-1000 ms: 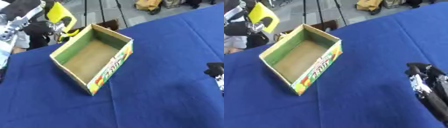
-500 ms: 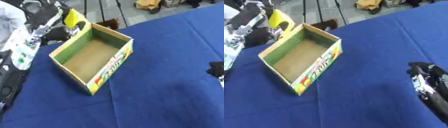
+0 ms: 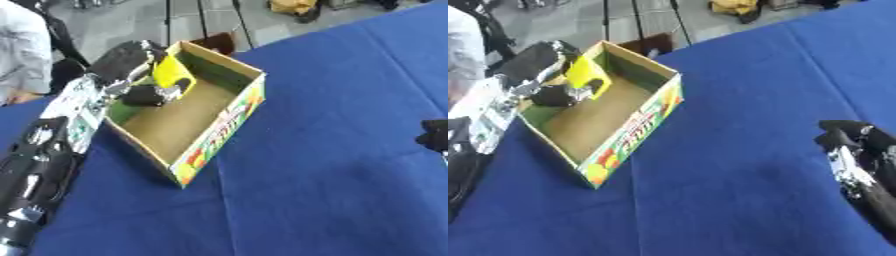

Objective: Pick up objects on the table and place them in the box.

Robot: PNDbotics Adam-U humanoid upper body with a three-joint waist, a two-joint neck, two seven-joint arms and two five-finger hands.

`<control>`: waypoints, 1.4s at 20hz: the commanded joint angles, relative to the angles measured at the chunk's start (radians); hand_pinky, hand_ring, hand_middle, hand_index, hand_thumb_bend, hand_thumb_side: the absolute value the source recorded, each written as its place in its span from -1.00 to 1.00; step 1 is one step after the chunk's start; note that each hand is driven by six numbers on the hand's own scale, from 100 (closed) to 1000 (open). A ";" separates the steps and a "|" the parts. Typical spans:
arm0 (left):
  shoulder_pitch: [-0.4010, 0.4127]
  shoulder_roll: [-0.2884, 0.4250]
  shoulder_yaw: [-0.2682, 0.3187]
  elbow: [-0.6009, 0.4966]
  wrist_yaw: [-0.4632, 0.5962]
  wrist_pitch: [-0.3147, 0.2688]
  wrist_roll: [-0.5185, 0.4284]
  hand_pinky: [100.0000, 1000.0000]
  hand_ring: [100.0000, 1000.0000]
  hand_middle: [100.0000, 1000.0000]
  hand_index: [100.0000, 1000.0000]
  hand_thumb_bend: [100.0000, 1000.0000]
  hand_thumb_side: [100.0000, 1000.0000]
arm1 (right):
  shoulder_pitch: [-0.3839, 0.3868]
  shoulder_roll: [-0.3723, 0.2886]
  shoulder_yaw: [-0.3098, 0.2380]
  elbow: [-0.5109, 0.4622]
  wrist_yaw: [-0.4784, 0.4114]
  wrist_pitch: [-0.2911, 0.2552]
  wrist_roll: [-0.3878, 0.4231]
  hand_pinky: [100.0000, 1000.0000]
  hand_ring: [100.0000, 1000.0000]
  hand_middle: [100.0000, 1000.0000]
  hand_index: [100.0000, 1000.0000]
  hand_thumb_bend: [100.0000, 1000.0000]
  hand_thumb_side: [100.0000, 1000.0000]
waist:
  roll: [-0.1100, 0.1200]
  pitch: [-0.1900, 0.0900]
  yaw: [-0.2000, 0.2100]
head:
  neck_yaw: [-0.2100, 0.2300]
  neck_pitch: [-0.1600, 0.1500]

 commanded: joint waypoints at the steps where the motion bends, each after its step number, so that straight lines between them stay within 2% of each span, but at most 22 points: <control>1: -0.023 0.002 0.006 0.009 -0.054 0.012 0.014 -1.00 -0.21 -0.07 0.34 -0.96 0.80 | -0.015 -0.003 0.002 -0.021 -0.009 -0.006 0.002 0.61 0.72 0.09 0.46 -1.00 0.28 | -0.009 -0.018 -0.002 | 0.009 0.006; 5: -0.023 -0.006 0.006 0.016 -0.079 0.017 0.022 -1.00 -0.21 -0.07 0.34 -0.96 0.80 | -0.017 -0.003 0.002 -0.021 -0.010 -0.006 0.003 0.61 0.72 0.09 0.46 -1.00 0.28 | -0.009 -0.017 -0.003 | 0.011 0.006; 6: -0.020 -0.009 -0.001 0.009 -0.075 0.012 0.027 -0.77 -0.08 0.27 0.67 0.02 0.68 | -0.016 -0.003 0.002 -0.021 -0.010 -0.006 0.002 0.61 0.72 0.09 0.46 -1.00 0.27 | -0.009 -0.017 -0.001 | 0.010 0.004; 7: -0.014 -0.009 -0.007 -0.005 -0.070 0.002 0.036 -0.75 -0.07 0.28 0.68 0.03 0.68 | -0.015 -0.003 0.001 -0.021 -0.009 -0.005 0.001 0.61 0.72 0.09 0.46 -1.00 0.27 | -0.009 -0.018 0.002 | 0.008 0.001; 10: 0.004 -0.006 -0.008 -0.019 -0.070 -0.026 0.041 -0.38 0.25 0.63 0.96 0.50 0.73 | -0.015 -0.003 0.000 -0.021 -0.008 -0.004 -0.001 0.61 0.72 0.09 0.46 -1.00 0.27 | -0.009 -0.019 0.001 | 0.005 -0.003; 11: 0.006 -0.006 -0.006 -0.018 -0.074 -0.029 0.039 -0.34 0.28 0.65 0.97 0.54 0.73 | -0.015 -0.003 0.000 -0.021 -0.008 -0.004 -0.001 0.61 0.72 0.09 0.46 -1.00 0.27 | -0.009 -0.020 0.000 | 0.005 -0.004; 12: 0.008 -0.005 -0.003 -0.018 -0.079 -0.029 0.037 -0.05 0.47 0.80 1.00 0.83 0.82 | -0.015 -0.003 0.000 -0.021 -0.008 -0.004 -0.001 0.61 0.72 0.09 0.46 -1.00 0.27 | -0.009 -0.021 0.000 | 0.004 -0.004; 13: 0.009 -0.004 0.000 -0.018 -0.086 -0.024 0.035 0.16 0.60 0.86 1.00 1.00 0.96 | -0.015 -0.002 0.000 -0.021 -0.008 -0.004 -0.001 0.61 0.72 0.09 0.46 -1.00 0.27 | -0.009 -0.022 -0.001 | 0.004 -0.004; 15: 0.010 0.002 0.007 -0.025 -0.099 -0.009 0.040 0.26 0.67 0.92 1.00 1.00 1.00 | -0.015 -0.002 0.000 -0.021 -0.008 -0.004 -0.001 0.61 0.72 0.09 0.46 -1.00 0.27 | -0.009 -0.024 -0.001 | 0.000 0.000; 17: 0.012 0.010 0.017 -0.037 -0.096 0.009 0.052 0.26 0.68 0.91 1.00 1.00 1.00 | -0.013 -0.003 0.000 -0.021 -0.008 -0.003 -0.001 0.61 0.72 0.09 0.46 -1.00 0.27 | -0.009 -0.026 0.000 | -0.007 0.005; 20: 0.016 0.027 0.050 -0.079 -0.065 0.026 0.083 0.09 0.56 0.79 1.00 1.00 1.00 | -0.009 -0.004 -0.002 -0.021 -0.007 -0.001 -0.002 0.61 0.72 0.09 0.46 -1.00 0.26 | -0.010 -0.031 0.007 | -0.020 0.014; 21: 0.016 0.033 0.069 -0.100 -0.051 0.033 0.097 0.02 0.51 0.74 1.00 0.93 1.00 | -0.006 -0.005 -0.004 -0.021 -0.006 -0.001 -0.004 0.61 0.72 0.09 0.46 -1.00 0.26 | -0.011 -0.033 0.012 | -0.026 0.018; 22: 0.017 0.036 0.091 -0.123 -0.037 0.038 0.111 -0.09 0.44 0.65 1.00 0.70 1.00 | -0.003 -0.005 -0.006 -0.021 -0.006 0.000 -0.006 0.61 0.72 0.09 0.46 -1.00 0.26 | -0.014 -0.035 0.020 | -0.032 0.023; 23: 0.020 0.038 0.114 -0.146 -0.023 0.043 0.125 -0.11 0.42 0.64 1.00 0.64 1.00 | 0.000 -0.005 -0.008 -0.021 -0.005 0.001 -0.009 0.61 0.72 0.09 0.46 -1.00 0.26 | -0.017 -0.036 0.028 | -0.038 0.027; 24: 0.025 0.038 0.136 -0.169 -0.008 0.050 0.139 -0.21 0.33 0.55 0.97 0.24 1.00 | 0.003 -0.004 -0.012 -0.021 -0.005 0.001 -0.012 0.61 0.72 0.09 0.46 -1.00 0.27 | -0.021 -0.039 0.038 | -0.044 0.036; 25: 0.035 0.038 0.160 -0.192 0.006 0.062 0.154 -0.24 0.29 0.52 0.96 -0.02 1.00 | 0.006 -0.001 -0.015 -0.021 -0.005 0.001 -0.016 0.61 0.72 0.09 0.46 -1.00 0.26 | -0.027 -0.043 0.050 | -0.050 0.045; 26: 0.049 0.037 0.183 -0.216 0.021 0.072 0.168 -0.27 0.25 0.49 0.95 -0.21 1.00 | 0.008 0.002 -0.019 -0.021 -0.005 0.002 -0.020 0.61 0.72 0.09 0.46 -1.00 0.26 | -0.032 -0.047 0.059 | -0.055 0.055; 27: 0.068 0.036 0.207 -0.239 0.035 0.076 0.183 -0.28 0.24 0.48 0.94 -0.26 1.00 | 0.010 0.005 -0.023 -0.021 -0.004 0.001 -0.025 0.61 0.72 0.09 0.46 -1.00 0.26 | -0.038 -0.051 0.073 | -0.061 0.068; 28: 0.090 0.032 0.229 -0.263 0.050 0.076 0.198 -0.33 0.18 0.43 0.93 -0.42 1.00 | 0.011 0.009 -0.029 -0.021 -0.004 0.000 -0.032 0.61 0.72 0.09 0.46 -1.00 0.26 | -0.045 -0.054 0.088 | -0.067 0.079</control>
